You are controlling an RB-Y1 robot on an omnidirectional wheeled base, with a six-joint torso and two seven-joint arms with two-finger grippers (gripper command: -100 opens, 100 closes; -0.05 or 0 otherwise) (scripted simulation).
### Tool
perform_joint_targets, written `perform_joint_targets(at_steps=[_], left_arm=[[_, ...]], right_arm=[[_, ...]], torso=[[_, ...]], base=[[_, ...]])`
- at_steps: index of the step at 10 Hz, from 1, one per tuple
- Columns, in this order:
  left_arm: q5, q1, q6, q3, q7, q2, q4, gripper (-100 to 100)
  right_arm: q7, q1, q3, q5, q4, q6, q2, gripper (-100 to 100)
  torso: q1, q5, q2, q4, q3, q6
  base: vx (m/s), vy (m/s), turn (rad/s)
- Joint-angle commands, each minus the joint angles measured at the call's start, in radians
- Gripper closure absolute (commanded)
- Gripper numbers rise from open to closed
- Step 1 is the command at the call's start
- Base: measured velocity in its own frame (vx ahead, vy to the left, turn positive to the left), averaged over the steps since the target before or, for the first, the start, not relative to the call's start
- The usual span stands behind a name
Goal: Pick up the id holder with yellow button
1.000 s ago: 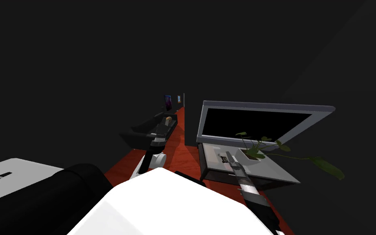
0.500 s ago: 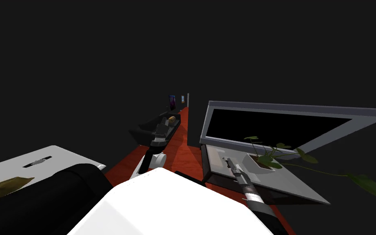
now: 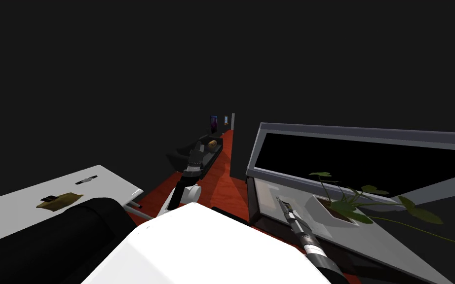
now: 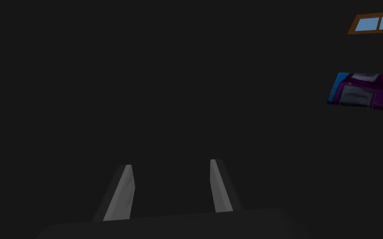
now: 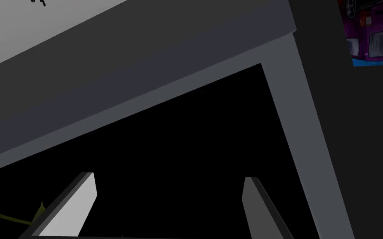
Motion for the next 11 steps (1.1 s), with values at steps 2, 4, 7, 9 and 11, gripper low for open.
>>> perform_joint_targets(at_steps=[2, 4, 7, 9, 11], left_arm=[[0.000, 0.000, 0.000, 0.000, 0.000, 0.000, 0.000, 0], [0.000, 0.000, 0.000, 0.000, 0.000, 0.000, 0.000, 0], [0.000, 0.000, 0.000, 0.000, 0.000, 0.000, 0.000, 0], [0.000, 0.000, 0.000, 0.000, 0.000, 0.000, 0.000, 0], [0.000, 0.000, 0.000, 0.000, 0.000, 0.000, 0.000, 0]], right_arm=[[0.020, -0.003, -0.018, 0.042, 0.071, 0.011, -0.006, -100], [0.033, -0.005, -0.032, 0.081, 0.122, 0.031, -0.016, -100], [0.057, -0.013, -0.061, 0.158, 0.211, 0.073, -0.036, -100], [0.069, -0.020, -0.074, 0.196, 0.272, 0.095, -0.045, -100], [0.080, -0.027, -0.087, 0.234, 0.320, 0.117, -0.054, -100]], torso=[[0.000, 0.000, 0.001, 0.000, 0.000, -0.001], [-0.001, 0.000, 0.001, 0.000, 0.001, -0.001], [-0.001, 0.000, 0.002, 0.000, 0.001, 0.000], [-0.001, 0.000, 0.002, 0.000, 0.001, -0.001], [-0.001, 0.000, 0.002, 0.001, 0.001, 0.000]], base=[[0.017, 0.020, 0.182], [0.010, 0.012, 0.162], [0.006, 0.012, 0.179], [0.011, 0.011, 0.248], [0.007, 0.006, 0.158]])
